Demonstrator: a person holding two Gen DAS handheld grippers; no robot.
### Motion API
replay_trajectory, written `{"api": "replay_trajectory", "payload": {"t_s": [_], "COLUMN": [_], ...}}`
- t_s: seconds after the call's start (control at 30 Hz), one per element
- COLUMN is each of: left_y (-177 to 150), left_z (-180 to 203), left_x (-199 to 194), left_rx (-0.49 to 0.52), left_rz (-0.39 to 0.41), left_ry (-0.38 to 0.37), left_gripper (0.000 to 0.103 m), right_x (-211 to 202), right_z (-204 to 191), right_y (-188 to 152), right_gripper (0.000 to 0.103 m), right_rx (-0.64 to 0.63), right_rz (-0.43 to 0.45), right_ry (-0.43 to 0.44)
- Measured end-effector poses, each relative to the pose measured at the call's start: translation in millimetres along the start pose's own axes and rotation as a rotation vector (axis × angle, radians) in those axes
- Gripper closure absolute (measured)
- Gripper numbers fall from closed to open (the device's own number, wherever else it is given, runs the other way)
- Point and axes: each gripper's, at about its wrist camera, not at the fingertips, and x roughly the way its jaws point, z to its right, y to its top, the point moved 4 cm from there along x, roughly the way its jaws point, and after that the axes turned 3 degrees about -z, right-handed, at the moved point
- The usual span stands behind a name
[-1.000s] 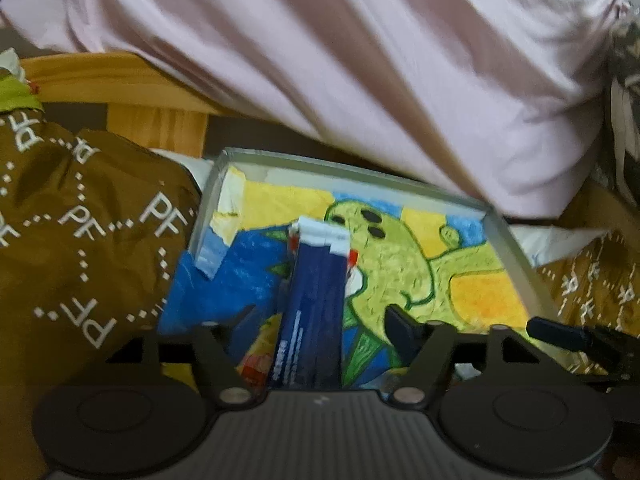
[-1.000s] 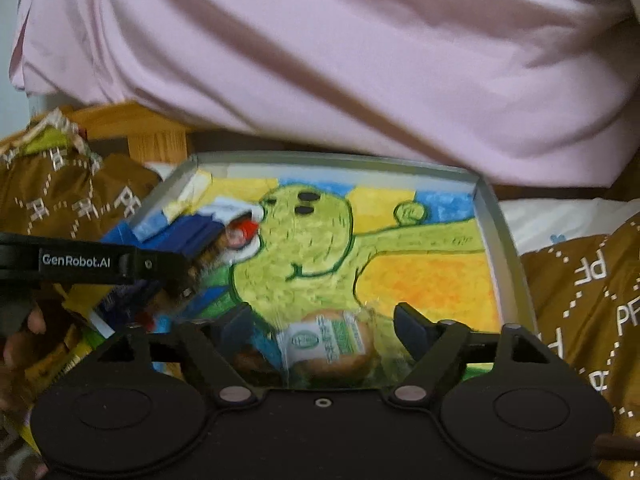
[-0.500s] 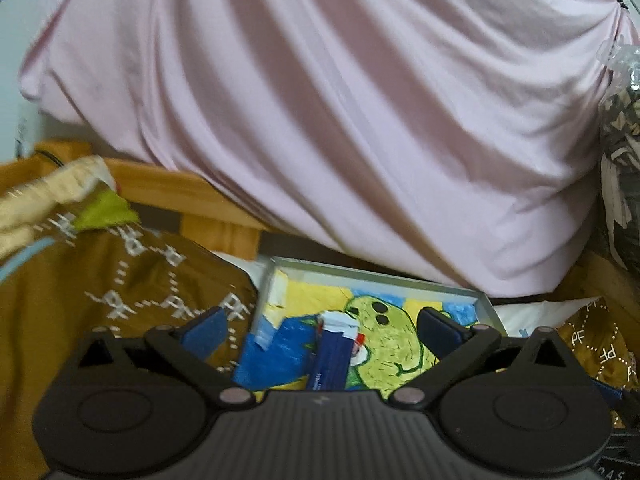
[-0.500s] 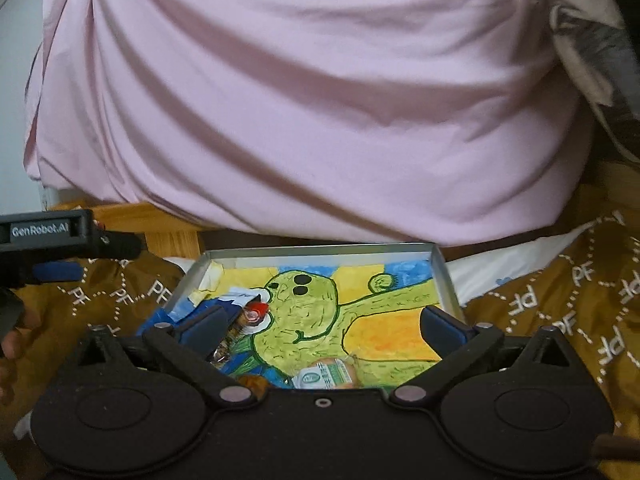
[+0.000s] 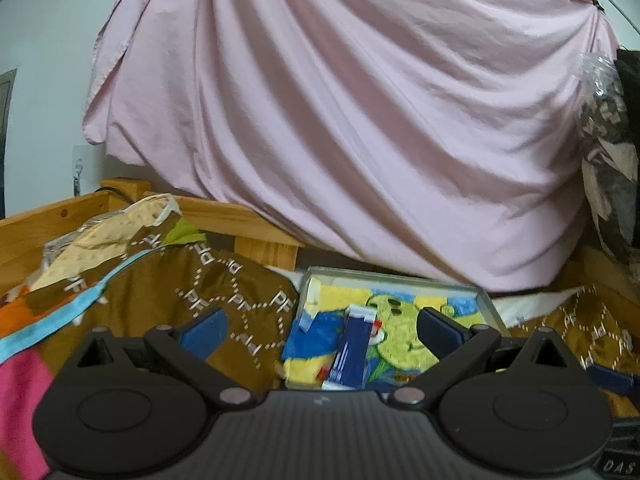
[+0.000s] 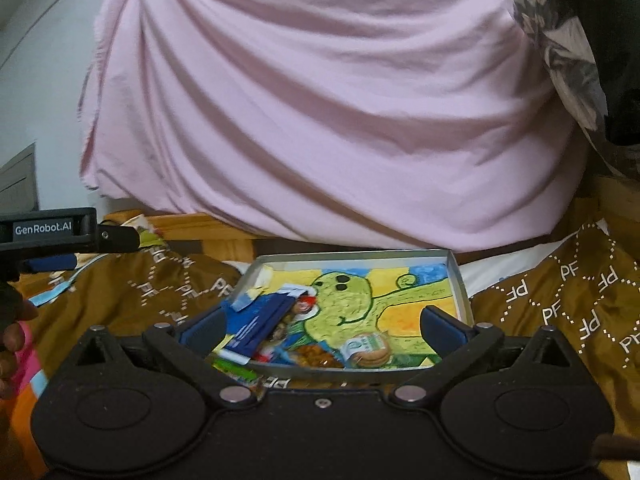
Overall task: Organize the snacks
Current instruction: 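Withdraw both open tools from the tray toward the snack pile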
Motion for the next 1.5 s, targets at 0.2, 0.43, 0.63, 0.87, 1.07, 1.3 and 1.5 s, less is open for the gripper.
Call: {"api": "replay_trajectory", "payload": {"t_s": [0.2,0.43,0.63,0.87,1.07,1.3,1.5], "left_y": [-21,-39,-49,-60,-65,-70,-71], "left_z": [-5,-22,-35,-40,-40,-39,-48], "left_x": [-28,-34,-23,-2,14,39,66], "left_rx": [0.063,0.054,0.026,-0.007,-0.022,0.026,0.024], "left_rz": [-0.083,-0.225,-0.335,-0.390,-0.452,-0.508,-0.555], "left_ry": [0.008,0.045,0.039,0.048,0.039,0.001,-0.015], "left_gripper": [0.000,0.000,0.000,0.000,0.000,0.000,0.000], "right_x": [-19,-31,-28,-12,4,24,35], "right_z": [-8,-13,-21,-22,-18,-22,-21], "right_y": [-12,-30,-42,-52,-62,-66,-54], "right_gripper": [0.001,0.001,0.001,0.001,0.001,0.001,0.001], "right_rx": [0.015,0.055,0.030,0.018,0.039,0.001,-0.060], "right_rz": [-0.042,-0.121,-0.185,-0.265,-0.343,-0.409,-0.385], "right_ry": [0.020,0.015,0.012,-0.013,-0.037,-0.009,0.007]}}
